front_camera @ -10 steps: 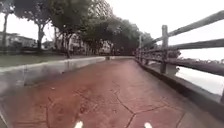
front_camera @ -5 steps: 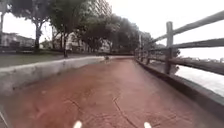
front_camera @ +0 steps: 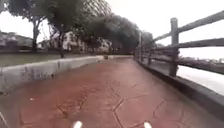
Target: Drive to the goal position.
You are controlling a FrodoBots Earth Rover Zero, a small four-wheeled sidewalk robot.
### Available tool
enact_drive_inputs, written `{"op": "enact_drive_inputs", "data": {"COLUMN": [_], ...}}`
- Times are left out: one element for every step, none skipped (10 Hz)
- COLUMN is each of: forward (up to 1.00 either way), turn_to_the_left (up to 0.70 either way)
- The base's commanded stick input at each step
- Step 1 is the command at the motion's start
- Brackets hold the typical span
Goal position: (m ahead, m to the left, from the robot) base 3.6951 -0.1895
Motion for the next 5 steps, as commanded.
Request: {"op": "enact_drive_inputs", "data": {"forward": [0.50, 0.50, 0.50, 0.50, 0.50], "turn_to_the_left": [0.00, 0.00, 0.00, 0.00, 0.00]}}
